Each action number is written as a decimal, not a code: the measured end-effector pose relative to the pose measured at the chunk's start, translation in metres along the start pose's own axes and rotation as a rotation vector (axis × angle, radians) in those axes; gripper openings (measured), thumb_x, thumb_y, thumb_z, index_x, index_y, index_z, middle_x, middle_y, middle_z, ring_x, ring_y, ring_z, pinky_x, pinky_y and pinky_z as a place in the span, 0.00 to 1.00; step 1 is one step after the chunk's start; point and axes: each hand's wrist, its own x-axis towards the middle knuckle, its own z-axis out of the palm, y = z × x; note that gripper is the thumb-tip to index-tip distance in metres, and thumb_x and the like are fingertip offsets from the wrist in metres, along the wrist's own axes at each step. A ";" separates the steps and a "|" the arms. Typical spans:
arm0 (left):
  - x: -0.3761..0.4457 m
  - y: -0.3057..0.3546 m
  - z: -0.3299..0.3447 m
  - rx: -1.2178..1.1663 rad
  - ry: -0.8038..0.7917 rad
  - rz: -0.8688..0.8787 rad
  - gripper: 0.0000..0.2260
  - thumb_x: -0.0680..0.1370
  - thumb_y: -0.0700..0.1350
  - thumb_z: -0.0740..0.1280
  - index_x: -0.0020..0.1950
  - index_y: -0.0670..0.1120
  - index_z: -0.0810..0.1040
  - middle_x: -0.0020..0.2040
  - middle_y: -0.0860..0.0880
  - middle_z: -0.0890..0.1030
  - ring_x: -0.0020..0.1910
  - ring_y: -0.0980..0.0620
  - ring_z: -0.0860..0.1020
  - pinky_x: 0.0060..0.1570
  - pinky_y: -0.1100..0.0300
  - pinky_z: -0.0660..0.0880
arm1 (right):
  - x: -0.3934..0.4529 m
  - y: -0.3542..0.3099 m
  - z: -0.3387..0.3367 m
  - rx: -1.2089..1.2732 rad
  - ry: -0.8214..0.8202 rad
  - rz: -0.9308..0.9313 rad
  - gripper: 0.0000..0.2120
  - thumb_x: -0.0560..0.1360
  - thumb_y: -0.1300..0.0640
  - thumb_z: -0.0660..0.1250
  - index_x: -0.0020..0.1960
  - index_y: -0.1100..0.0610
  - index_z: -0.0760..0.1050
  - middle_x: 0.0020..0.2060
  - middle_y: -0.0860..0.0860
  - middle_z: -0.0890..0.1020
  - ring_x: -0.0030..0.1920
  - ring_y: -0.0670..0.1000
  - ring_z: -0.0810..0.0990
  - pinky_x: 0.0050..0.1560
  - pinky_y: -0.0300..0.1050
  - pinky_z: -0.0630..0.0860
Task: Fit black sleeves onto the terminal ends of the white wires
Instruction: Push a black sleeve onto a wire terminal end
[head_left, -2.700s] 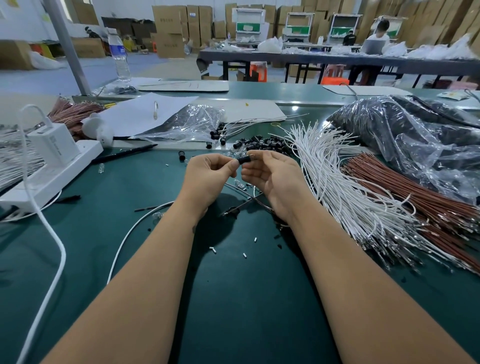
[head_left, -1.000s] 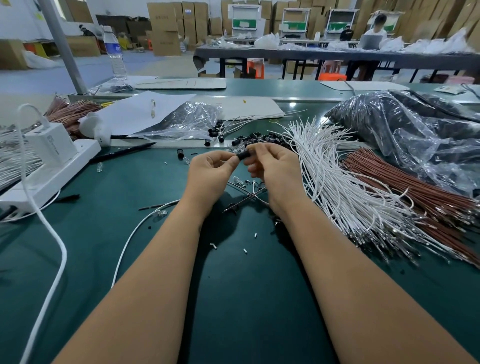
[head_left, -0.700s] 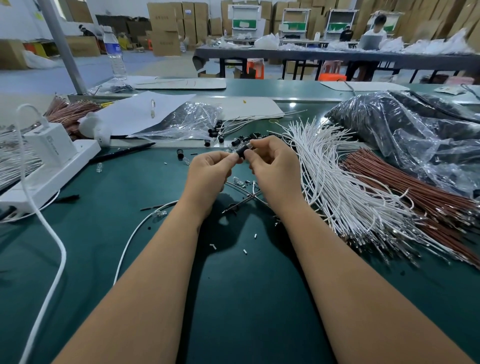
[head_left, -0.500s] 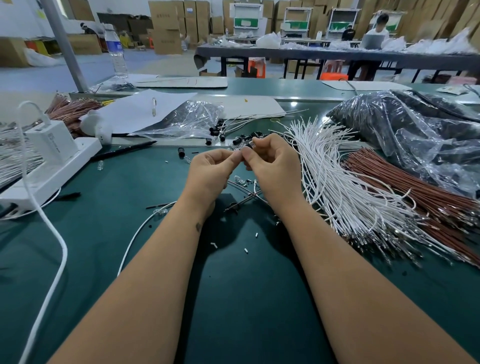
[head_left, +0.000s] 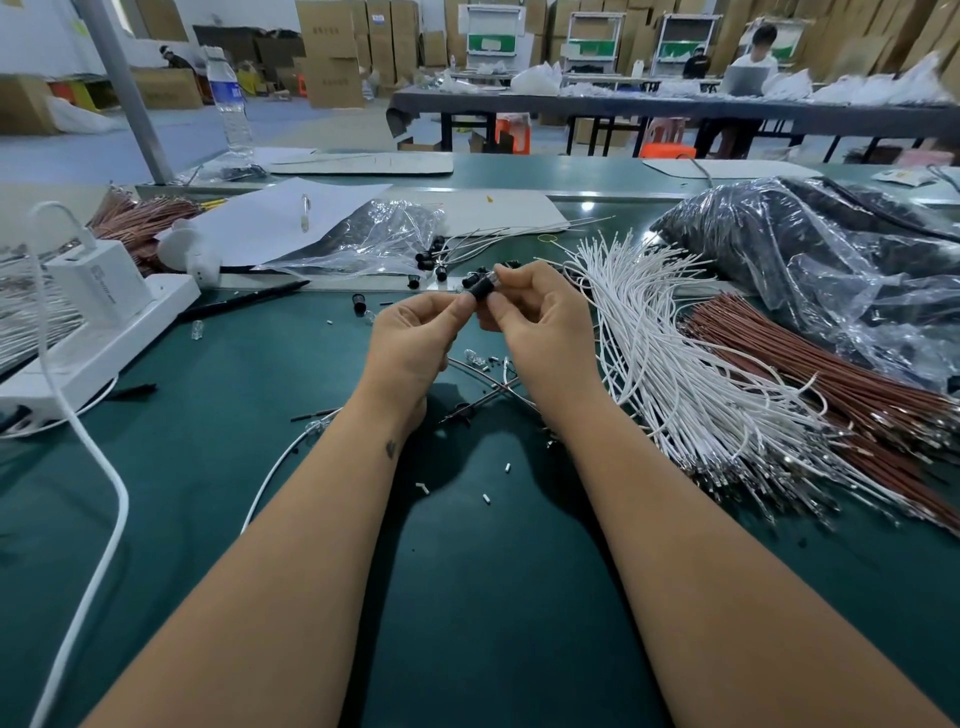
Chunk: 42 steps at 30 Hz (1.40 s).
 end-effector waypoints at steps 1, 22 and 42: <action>0.001 0.000 -0.001 -0.002 0.034 0.004 0.06 0.77 0.44 0.69 0.39 0.47 0.82 0.22 0.57 0.65 0.22 0.59 0.60 0.22 0.69 0.59 | 0.000 -0.001 0.001 0.063 -0.020 0.035 0.09 0.78 0.71 0.60 0.53 0.61 0.76 0.42 0.56 0.82 0.42 0.52 0.82 0.49 0.45 0.81; -0.004 0.004 0.001 0.241 -0.058 0.220 0.07 0.77 0.35 0.68 0.54 0.40 0.82 0.36 0.52 0.82 0.34 0.62 0.75 0.39 0.72 0.70 | 0.005 0.004 -0.008 0.120 0.037 0.177 0.04 0.78 0.60 0.67 0.44 0.59 0.78 0.33 0.52 0.81 0.32 0.46 0.78 0.34 0.38 0.76; -0.005 0.007 0.003 0.206 -0.039 0.054 0.04 0.77 0.37 0.67 0.46 0.43 0.81 0.20 0.60 0.71 0.19 0.62 0.66 0.24 0.75 0.62 | 0.006 0.001 -0.001 -0.050 0.105 0.157 0.07 0.79 0.59 0.64 0.43 0.57 0.76 0.30 0.48 0.78 0.28 0.42 0.75 0.32 0.36 0.74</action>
